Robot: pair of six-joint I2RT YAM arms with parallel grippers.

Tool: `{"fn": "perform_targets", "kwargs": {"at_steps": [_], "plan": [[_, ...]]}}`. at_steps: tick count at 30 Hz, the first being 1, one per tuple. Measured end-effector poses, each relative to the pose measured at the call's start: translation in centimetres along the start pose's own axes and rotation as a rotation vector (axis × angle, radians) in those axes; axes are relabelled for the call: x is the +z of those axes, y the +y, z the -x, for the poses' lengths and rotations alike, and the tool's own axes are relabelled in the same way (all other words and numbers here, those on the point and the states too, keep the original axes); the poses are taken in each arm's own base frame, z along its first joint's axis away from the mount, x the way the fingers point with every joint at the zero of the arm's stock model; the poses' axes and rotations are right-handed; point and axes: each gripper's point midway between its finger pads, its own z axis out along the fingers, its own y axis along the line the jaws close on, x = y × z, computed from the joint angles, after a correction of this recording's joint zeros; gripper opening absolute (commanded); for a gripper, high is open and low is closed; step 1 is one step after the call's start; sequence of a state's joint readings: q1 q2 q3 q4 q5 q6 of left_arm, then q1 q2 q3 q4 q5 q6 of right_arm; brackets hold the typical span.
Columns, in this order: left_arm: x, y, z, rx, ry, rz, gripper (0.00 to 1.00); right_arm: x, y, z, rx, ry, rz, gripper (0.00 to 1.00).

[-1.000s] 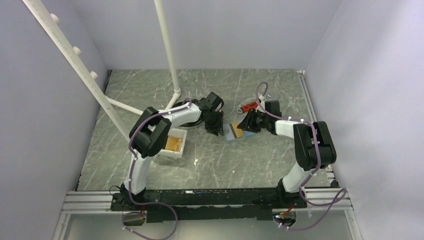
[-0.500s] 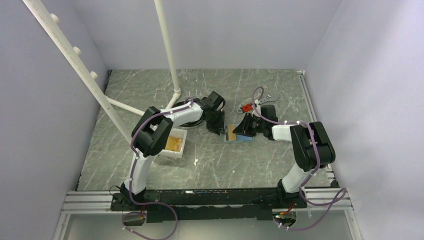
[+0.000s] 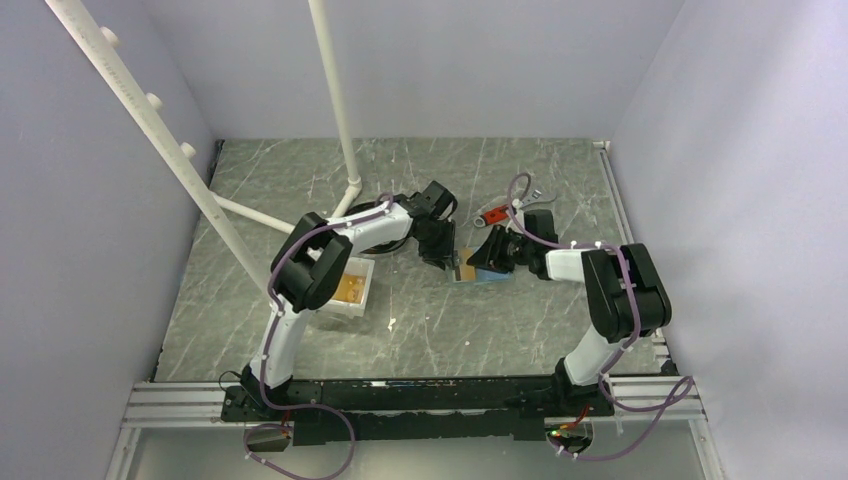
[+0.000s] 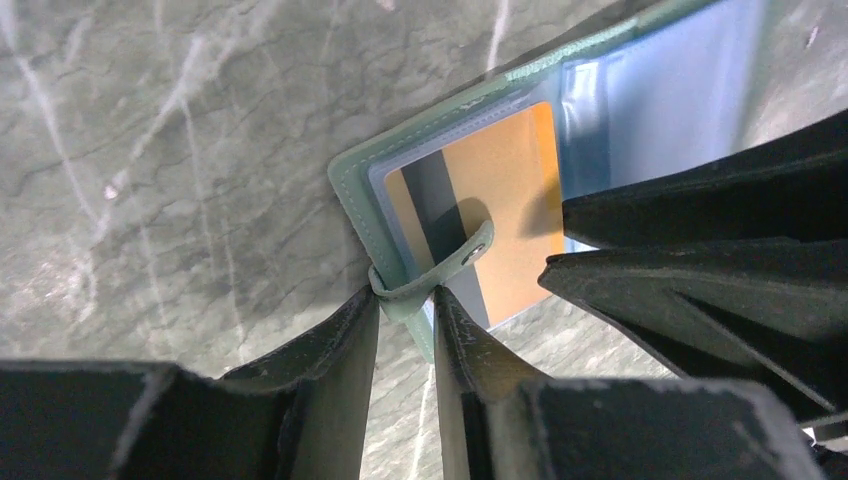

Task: Put the credit cards into the card holder
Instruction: Insert the credit card into the card holder, then pick up the credit card from the storage box.

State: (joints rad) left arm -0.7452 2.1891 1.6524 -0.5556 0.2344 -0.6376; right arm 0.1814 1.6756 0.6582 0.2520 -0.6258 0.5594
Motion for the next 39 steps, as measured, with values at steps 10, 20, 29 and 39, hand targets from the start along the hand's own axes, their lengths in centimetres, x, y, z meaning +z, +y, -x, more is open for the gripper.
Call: {"fn": "perform_targets", "kwargs": {"at_steps": [10, 20, 29, 39], "plan": [[0.2, -2.6, 0.5, 0.088, 0.012, -0.048, 0.74, -5.4, -2.4, 4.5, 0.016, -0.199, -0.151, 0.51], [-14.1, 0.9, -3.7, 0.184, -0.045, 0.115, 0.95, -5.4, -0.6, 3.9, -0.065, -0.216, -0.1, 0.51], [-23.4, 12.6, -7.4, 0.045, -0.115, 0.411, 0.99, -4.0, -0.6, 2.8, -0.071, -0.172, -0.082, 0.51], [-19.8, 20.4, -8.9, -0.063, 0.083, 0.586, 0.99, -3.9, -0.2, 2.7, -0.088, -0.174, -0.063, 0.51]]}}
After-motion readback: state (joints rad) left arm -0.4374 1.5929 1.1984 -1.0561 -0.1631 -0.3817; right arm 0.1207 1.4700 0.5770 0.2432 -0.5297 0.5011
